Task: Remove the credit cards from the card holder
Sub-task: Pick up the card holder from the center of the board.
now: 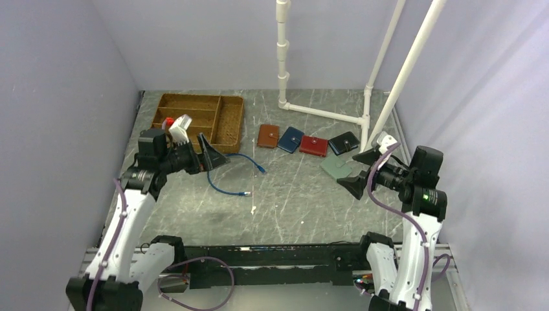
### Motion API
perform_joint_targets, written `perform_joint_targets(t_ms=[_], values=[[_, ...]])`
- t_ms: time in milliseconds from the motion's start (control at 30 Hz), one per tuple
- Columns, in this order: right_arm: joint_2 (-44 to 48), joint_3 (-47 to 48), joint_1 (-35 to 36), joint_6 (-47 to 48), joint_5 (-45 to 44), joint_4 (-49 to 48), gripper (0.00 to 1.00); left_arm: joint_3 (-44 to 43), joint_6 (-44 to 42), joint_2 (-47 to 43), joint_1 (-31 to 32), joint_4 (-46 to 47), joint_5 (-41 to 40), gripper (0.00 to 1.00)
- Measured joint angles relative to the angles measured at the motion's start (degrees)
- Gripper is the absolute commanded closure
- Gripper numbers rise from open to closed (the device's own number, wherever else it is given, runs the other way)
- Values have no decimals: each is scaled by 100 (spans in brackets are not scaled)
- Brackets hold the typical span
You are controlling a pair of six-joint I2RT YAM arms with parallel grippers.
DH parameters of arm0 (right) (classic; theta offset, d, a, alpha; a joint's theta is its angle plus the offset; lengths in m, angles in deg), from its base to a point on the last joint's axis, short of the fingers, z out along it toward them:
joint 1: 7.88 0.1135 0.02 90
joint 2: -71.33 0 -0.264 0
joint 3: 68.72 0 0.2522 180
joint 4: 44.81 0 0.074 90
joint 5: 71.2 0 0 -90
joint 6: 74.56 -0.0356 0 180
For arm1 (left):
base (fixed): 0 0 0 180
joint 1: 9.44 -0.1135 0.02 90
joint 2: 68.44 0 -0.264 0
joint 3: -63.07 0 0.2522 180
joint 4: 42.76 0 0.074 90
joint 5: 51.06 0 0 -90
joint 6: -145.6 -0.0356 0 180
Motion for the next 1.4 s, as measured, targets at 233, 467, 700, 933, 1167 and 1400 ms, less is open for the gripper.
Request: perform_joint_targets(t_ms=[233,467,700,933,1167,1400], values=[[-741,2,190,1947,387,966,0,-468,4,1182,68,708,376,1],[-1152,98,1482,2599,-605,1139,0,-1620,-643,2457,1213,756,-37,1],[-1497,254,2391,2833,-1711,1073,0,-1974,-1235,3069,1412,745,-328,1],[-1788,352,2804,2863,-2677,826,0,-1491,-1491,3045,1414,691,-605,1],[-2249,354,3998,2492,-3926,319,0,-1456,-1528,3029,1414,664,-715,1],[-3073,813,4776,2223,-4721,55,0,-1456,-1526,3021,1414,649,-981,1]])
